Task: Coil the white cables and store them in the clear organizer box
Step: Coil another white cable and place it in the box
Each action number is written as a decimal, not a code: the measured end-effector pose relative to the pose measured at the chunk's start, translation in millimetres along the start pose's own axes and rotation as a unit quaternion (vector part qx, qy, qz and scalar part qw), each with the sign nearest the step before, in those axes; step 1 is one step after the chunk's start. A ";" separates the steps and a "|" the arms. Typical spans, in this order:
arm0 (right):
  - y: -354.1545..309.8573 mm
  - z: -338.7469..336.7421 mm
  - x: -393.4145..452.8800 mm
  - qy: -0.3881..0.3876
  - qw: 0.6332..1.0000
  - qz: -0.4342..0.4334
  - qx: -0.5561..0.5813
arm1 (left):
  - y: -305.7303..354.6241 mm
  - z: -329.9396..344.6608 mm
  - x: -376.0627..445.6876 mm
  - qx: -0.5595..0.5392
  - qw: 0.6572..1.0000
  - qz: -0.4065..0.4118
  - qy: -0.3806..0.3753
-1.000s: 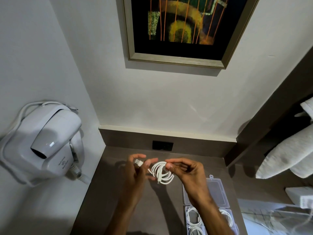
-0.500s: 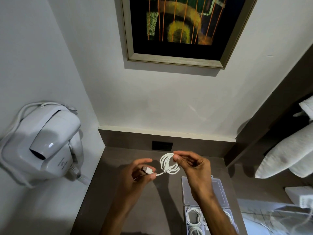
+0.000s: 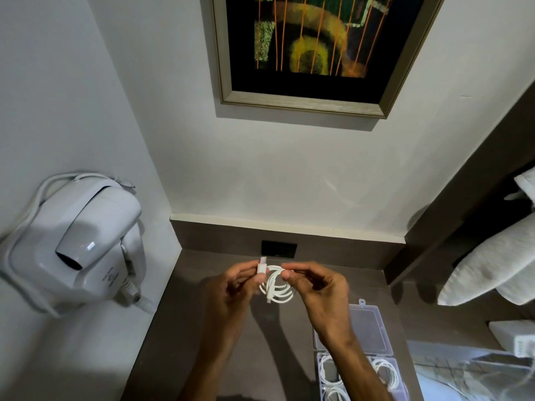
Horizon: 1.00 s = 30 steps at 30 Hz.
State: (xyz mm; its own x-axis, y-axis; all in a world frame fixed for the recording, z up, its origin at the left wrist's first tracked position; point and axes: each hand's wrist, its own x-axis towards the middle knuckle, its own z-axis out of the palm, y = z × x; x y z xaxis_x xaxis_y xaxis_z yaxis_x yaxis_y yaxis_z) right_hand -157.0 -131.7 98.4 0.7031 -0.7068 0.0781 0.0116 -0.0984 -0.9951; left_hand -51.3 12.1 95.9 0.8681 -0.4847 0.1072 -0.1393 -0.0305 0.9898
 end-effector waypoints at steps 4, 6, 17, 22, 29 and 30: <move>-3.1 3.1 -0.8 -0.013 1.000 -0.006 0.018 | -2.6 10.8 -2.1 0.011 0.997 -0.003 0.078; -3.6 3.4 -1.1 -0.011 1.000 -0.007 0.025 | -5.6 14.8 -3.2 -0.001 0.991 -0.022 0.131; -2.8 2.3 -1.8 -0.022 0.999 -0.009 0.024 | -6.7 0.7 10.7 0.008 0.999 -0.032 0.009; -1.2 0.1 -4.2 0.017 1.000 -0.012 -0.015 | 0.6 3.0 5.9 0.046 0.995 -0.043 -0.079; 3.1 6.9 -10.2 0.060 0.998 -0.021 -0.026 | -0.5 7.5 -3.2 -0.026 0.992 -0.084 -0.096; 3.6 7.3 -10.8 0.059 0.998 -0.017 -0.032 | -2.7 7.4 -2.7 -0.027 0.992 -0.083 -0.091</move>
State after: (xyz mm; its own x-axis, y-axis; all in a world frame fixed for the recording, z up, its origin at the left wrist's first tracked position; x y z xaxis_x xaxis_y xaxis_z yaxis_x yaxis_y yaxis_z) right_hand -159.3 -119.4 93.6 0.6149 -0.7790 0.1223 -0.0140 -0.1659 -0.9861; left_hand -56.8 7.0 92.3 0.7761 -0.6265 -0.0720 0.0291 -0.0785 0.9965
